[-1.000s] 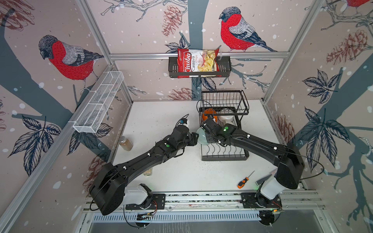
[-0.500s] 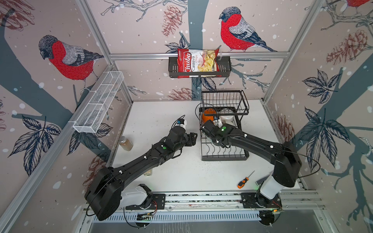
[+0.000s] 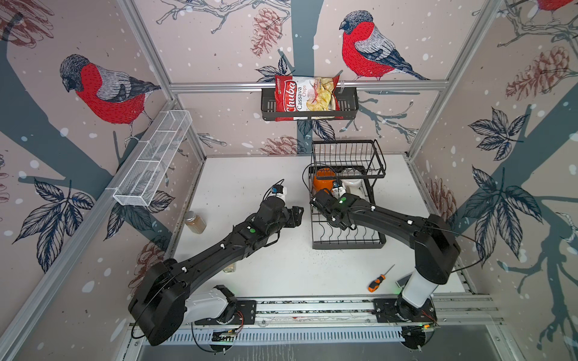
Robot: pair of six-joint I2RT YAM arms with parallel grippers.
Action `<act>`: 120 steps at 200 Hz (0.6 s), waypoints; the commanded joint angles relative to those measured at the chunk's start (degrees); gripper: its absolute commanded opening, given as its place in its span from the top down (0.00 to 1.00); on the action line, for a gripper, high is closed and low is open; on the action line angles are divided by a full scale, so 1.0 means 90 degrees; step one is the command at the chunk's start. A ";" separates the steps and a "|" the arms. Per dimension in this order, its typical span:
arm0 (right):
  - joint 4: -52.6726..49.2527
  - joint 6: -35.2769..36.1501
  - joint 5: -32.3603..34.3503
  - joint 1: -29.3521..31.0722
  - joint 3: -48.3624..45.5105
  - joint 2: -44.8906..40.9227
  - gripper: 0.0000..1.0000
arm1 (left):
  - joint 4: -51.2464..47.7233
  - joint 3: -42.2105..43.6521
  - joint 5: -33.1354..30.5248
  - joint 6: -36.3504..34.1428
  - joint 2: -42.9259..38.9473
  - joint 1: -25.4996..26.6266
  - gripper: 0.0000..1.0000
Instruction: Load the bowls into the dish rack
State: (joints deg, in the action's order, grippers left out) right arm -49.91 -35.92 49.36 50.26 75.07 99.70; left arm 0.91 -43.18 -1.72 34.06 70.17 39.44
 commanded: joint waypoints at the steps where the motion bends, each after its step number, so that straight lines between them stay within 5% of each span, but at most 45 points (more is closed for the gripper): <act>1: 0.0208 -0.0043 0.0361 -0.0048 0.0037 0.0110 1.00 | 0.0208 0.0022 -0.0063 -0.0104 -0.0023 -0.0026 0.29; 120: -0.1028 -0.1260 0.1553 -0.0057 0.0780 0.1056 1.00 | 0.0223 0.0071 -0.0048 -0.0235 0.0045 -0.0085 0.29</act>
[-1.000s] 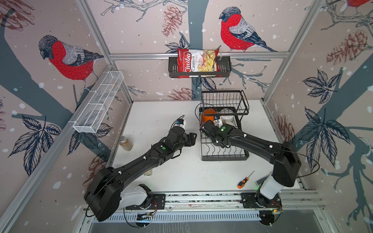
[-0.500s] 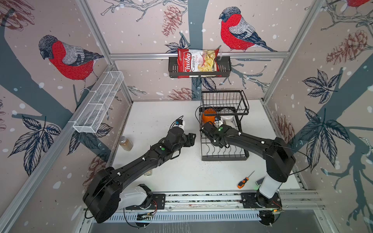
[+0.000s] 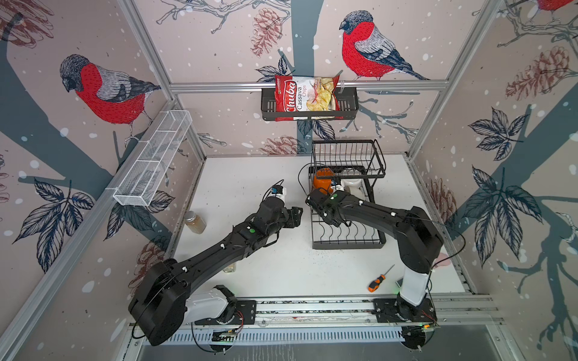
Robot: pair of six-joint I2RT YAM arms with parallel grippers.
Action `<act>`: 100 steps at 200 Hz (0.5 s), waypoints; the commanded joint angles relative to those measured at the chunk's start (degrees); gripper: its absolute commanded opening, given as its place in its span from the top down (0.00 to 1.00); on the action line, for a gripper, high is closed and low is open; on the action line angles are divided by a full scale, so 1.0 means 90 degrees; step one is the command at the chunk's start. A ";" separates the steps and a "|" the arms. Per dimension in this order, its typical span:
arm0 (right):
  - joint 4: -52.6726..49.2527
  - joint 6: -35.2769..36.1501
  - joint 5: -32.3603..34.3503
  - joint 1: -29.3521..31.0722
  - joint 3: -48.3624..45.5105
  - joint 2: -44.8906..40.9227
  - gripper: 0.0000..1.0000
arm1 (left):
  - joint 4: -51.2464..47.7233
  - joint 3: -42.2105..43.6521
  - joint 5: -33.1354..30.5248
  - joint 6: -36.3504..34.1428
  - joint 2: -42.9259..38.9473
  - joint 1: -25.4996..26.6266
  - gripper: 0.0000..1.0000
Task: Load the bowls into the dish rack
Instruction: 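Lower the pale green bowl into the rack beside the cream-white bowl, right gripper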
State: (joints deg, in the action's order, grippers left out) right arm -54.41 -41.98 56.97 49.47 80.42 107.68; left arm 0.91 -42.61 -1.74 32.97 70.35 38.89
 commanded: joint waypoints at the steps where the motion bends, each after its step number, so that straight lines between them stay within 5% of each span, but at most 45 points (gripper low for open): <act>1: -0.0556 -0.0608 0.0708 0.0030 0.0190 0.0190 1.00 | 0.0222 0.0013 -0.0043 -0.0116 0.0026 -0.0025 0.29; 100: -0.0941 -0.1495 0.1152 0.0032 0.0496 0.0647 1.00 | 0.0276 -0.0025 0.0182 -0.0238 0.0216 -0.0064 0.28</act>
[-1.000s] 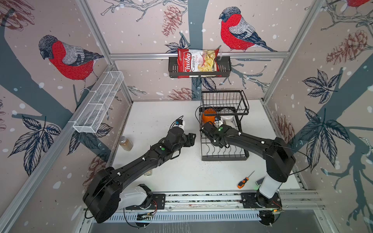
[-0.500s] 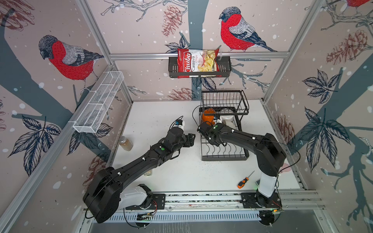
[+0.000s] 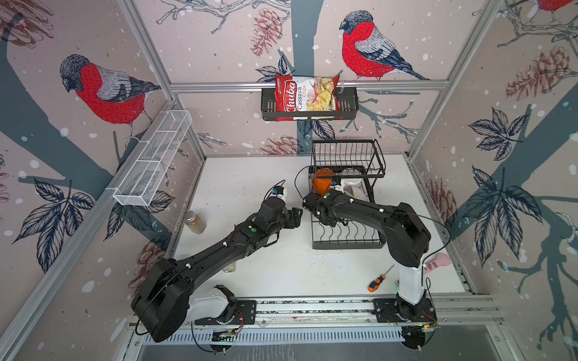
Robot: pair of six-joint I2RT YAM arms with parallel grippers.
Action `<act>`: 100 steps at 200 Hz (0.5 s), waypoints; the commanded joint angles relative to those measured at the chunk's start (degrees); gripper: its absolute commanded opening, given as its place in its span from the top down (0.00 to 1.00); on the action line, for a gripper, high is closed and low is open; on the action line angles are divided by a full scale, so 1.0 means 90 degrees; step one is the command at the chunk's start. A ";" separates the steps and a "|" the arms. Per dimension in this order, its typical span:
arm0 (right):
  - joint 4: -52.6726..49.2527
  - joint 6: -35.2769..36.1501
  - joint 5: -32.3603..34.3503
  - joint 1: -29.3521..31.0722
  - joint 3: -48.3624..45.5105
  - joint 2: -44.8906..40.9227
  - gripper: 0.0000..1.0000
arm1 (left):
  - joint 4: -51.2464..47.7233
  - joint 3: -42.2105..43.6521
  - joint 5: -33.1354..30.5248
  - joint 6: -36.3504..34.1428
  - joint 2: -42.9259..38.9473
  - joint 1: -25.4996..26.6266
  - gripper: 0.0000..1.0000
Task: Load the bowls into the dish rack
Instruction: 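Lower the pale green bowl into the rack beside the cream-white bowl, right gripper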
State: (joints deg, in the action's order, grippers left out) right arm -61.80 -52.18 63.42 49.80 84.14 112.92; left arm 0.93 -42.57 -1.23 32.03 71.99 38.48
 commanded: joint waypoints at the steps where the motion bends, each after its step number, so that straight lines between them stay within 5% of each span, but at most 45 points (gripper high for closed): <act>1: -0.0118 -0.0362 0.0435 -0.0005 0.0084 0.0067 1.00 | 0.0271 -0.0028 0.0132 -0.0132 0.0036 -0.0023 0.28; 100: -0.0636 -0.1352 0.0633 0.0004 0.0358 0.0568 1.00 | 0.0260 0.0016 0.0347 -0.0298 0.0029 -0.0027 0.31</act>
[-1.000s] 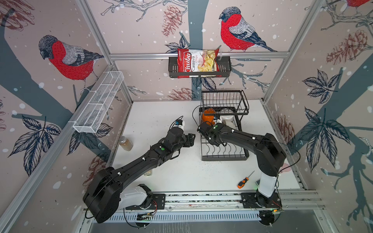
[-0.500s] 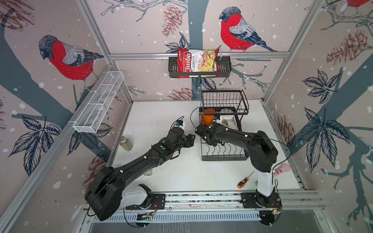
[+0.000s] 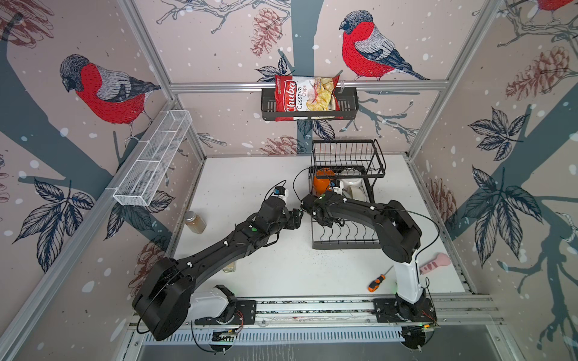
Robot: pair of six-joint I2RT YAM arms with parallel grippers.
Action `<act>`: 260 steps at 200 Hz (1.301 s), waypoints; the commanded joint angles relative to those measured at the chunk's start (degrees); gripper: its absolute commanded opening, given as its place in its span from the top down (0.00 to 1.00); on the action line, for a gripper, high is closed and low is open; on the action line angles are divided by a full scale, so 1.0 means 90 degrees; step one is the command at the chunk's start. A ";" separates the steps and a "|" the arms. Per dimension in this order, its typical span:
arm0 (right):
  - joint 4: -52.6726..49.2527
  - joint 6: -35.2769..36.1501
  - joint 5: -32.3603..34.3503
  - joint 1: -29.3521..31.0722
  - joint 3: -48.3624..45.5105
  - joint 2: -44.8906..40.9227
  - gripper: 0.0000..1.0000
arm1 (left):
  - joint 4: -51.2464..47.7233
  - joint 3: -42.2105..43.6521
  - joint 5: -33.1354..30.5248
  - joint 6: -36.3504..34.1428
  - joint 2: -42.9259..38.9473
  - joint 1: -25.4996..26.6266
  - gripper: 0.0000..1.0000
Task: Load the bowls into the dish rack
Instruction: 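Lower the pale green bowl into the rack beside the cream-white bowl, right gripper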
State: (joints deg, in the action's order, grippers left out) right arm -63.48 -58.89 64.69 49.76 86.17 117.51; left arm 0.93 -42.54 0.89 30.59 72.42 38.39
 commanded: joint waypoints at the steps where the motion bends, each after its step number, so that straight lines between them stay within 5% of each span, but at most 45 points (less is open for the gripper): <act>1: -0.0457 -0.0615 0.0490 0.0008 0.0137 0.0063 1.00 | 0.0264 0.0012 0.0114 -0.0138 -0.0020 -0.0018 0.31; 58: -0.1339 -0.1620 0.0835 0.0008 0.0414 0.0406 1.00 | 0.0263 0.0043 0.0185 -0.0119 0.0011 -0.0021 0.32; 260: -0.0749 -0.1444 0.0973 -0.0275 0.0425 0.0841 1.00 | 0.0235 0.0132 0.0136 -0.0063 0.0058 -0.0018 0.34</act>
State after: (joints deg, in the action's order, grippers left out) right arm -70.08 -71.92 70.59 47.79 89.97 124.55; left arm 0.91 -41.43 1.89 30.04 72.71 38.39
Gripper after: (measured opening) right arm 0.092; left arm 0.662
